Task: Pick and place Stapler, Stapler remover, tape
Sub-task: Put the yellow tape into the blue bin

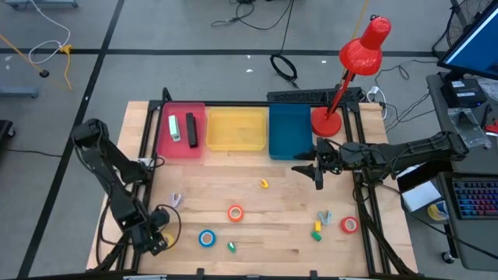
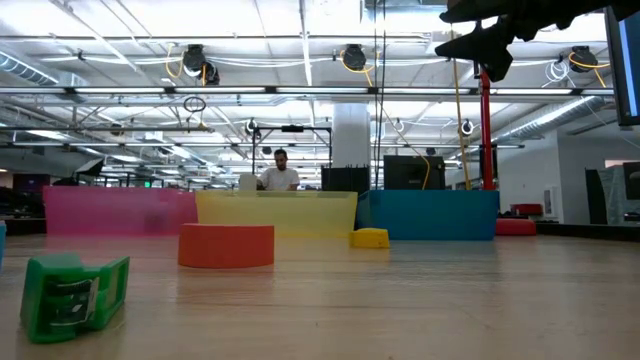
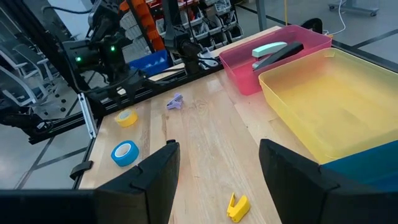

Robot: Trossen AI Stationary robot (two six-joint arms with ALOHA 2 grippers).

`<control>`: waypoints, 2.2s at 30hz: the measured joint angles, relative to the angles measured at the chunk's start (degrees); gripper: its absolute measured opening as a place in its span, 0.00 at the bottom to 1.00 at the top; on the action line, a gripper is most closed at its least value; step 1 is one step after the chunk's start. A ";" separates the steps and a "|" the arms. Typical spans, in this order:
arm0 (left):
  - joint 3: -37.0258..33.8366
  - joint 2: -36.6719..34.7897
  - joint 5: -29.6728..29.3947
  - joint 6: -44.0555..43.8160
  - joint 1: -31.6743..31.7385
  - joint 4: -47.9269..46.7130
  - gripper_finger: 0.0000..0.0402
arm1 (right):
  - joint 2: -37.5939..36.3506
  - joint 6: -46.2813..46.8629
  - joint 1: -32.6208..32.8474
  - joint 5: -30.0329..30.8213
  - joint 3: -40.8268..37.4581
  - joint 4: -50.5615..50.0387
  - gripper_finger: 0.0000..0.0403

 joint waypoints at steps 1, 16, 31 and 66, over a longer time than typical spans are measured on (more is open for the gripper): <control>0.00 0.64 -0.35 -0.09 -0.19 0.21 0.43 | 0.00 0.00 0.00 -0.02 0.00 0.00 0.53; -0.11 0.82 -2.30 -3.43 -0.31 -0.01 0.43 | -0.02 0.00 0.00 0.00 0.00 0.00 0.53; -0.02 0.66 -6.04 -5.05 0.86 -0.43 0.43 | 0.00 0.00 0.00 0.02 0.00 -0.16 0.53; 2.21 -3.86 -11.59 1.78 5.14 6.09 0.09 | 0.98 -4.55 0.00 -0.09 0.00 12.14 0.53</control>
